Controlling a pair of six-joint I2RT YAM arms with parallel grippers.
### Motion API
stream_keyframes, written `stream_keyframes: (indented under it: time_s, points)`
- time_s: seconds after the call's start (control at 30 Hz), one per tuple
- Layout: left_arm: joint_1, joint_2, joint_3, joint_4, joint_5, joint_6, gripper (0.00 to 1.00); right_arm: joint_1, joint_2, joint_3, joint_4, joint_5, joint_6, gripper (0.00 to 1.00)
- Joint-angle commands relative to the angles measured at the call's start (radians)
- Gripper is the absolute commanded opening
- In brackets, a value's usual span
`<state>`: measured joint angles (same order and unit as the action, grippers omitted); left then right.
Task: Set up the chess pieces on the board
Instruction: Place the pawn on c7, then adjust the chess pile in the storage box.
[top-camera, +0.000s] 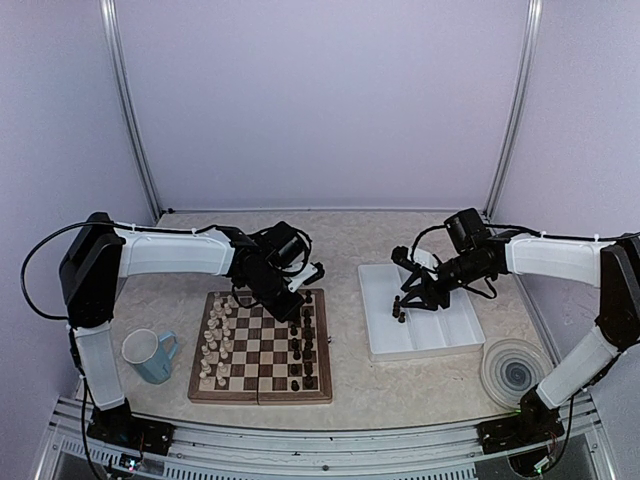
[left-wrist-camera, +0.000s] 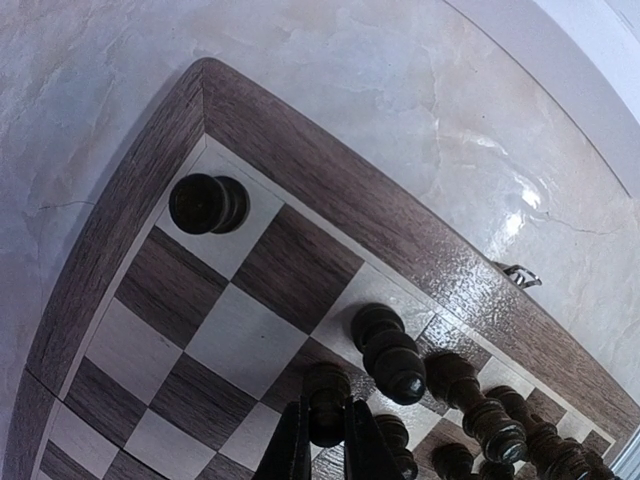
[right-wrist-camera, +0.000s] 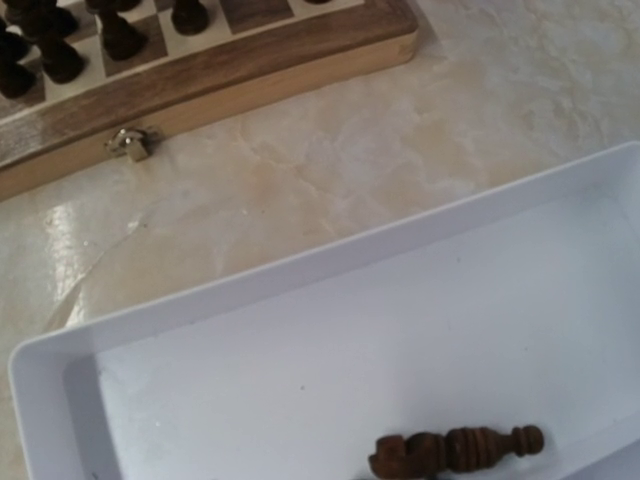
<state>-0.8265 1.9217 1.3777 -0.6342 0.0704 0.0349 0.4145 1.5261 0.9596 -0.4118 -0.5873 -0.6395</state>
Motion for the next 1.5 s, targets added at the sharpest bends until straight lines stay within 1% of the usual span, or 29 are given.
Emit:
stream_keyframes:
  time_s: [0.0,0.17,0.33,0.53,0.7,0.8,0.93,1.0,1.1,1.27,1.47]
  points:
    - [-0.006,0.016,0.022,-0.037,-0.011,0.010,0.11,-0.005,0.009,-0.001,-0.001,-0.011,-0.009,0.44]
    - [-0.006,0.009,0.017,-0.036,-0.006,0.005,0.12,-0.005,0.011,0.001,-0.002,-0.013,-0.008,0.44]
    - [-0.009,0.010,0.017,-0.030,-0.012,-0.001,0.27,-0.005,0.011,0.002,-0.004,-0.013,-0.008,0.44]
    - [-0.011,-0.006,0.037,-0.023,-0.016,-0.009,0.34,-0.005,0.009,0.003,-0.007,-0.009,-0.005,0.44]
    - [-0.011,-0.043,0.078,-0.057,-0.057,-0.009,0.42,-0.005,0.046,0.049,-0.056,0.051,0.008,0.44]
    - [-0.010,-0.086,0.098,-0.065,-0.088,-0.007,0.45,0.005,0.105,0.101,-0.121,0.088,0.008,0.41]
    - [-0.006,-0.125,0.150,-0.044,-0.135,0.001,0.48,0.039,0.179,0.142,-0.171,0.197,0.003,0.37]
    - [-0.006,-0.128,0.189,-0.006,-0.152,-0.002,0.49,0.050,0.220,0.181,-0.205,0.217,0.016,0.35]
    - [-0.009,-0.122,0.216,0.073,-0.167,-0.001,0.51,0.069,0.277,0.241,-0.251,0.247,0.036,0.35]
    - [0.006,-0.123,0.183,0.151,-0.148,-0.004,0.52,0.097,0.362,0.317,-0.307,0.345,0.070,0.36]
    - [0.012,-0.170,0.079,0.203,-0.135,-0.006,0.53,0.110,0.446,0.396,-0.372,0.385,0.102,0.38]
